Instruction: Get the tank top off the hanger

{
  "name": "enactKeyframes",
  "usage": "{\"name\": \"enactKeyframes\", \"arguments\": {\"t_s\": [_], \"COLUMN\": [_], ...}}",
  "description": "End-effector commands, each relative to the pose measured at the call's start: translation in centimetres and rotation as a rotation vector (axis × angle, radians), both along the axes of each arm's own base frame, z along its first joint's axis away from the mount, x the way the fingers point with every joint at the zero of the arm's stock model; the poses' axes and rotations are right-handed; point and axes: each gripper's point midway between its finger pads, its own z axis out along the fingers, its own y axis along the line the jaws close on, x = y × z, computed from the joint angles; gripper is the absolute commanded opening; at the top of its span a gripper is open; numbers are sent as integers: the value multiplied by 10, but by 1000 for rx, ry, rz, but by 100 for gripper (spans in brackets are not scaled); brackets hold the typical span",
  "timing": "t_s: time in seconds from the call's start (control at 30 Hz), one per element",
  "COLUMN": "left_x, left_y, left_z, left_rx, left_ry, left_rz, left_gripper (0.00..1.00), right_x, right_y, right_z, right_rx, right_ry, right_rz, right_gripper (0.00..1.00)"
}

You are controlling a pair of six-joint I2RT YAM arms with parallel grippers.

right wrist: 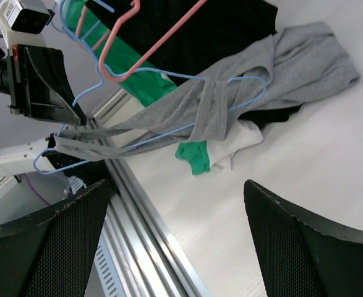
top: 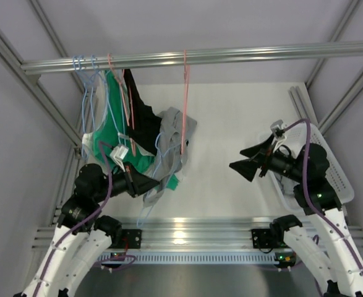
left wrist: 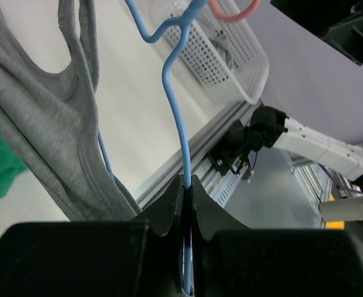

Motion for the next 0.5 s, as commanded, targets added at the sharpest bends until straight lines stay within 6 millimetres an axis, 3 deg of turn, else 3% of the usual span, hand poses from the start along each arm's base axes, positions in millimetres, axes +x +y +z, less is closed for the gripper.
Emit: {"name": "enactKeyframes", "arguments": {"t_s": [0.0, 0.07, 0.27, 0.47], "left_x": [-17, -20, -55, -71], "left_y": [-9, -8, -11, -12], "left_z": [-10, -13, 7, 4], "left_rx": [-60, -66, -96, -117], "left_ry": [53, 52, -40, -9], "left_rz": [-94, -99, -260, -340], "left_gripper": [0, 0, 0, 0], "right_x": [7, 11, 4, -4], "right_y": [6, 7, 28, 64], "right_z": [-15, -31, -56, -55], "right_rx": [-3, -20, 14, 46], "right_ry": [15, 44, 81, 10], "right_rz": [-22, -46, -7, 6], "right_gripper": [87, 86, 82, 74]}}
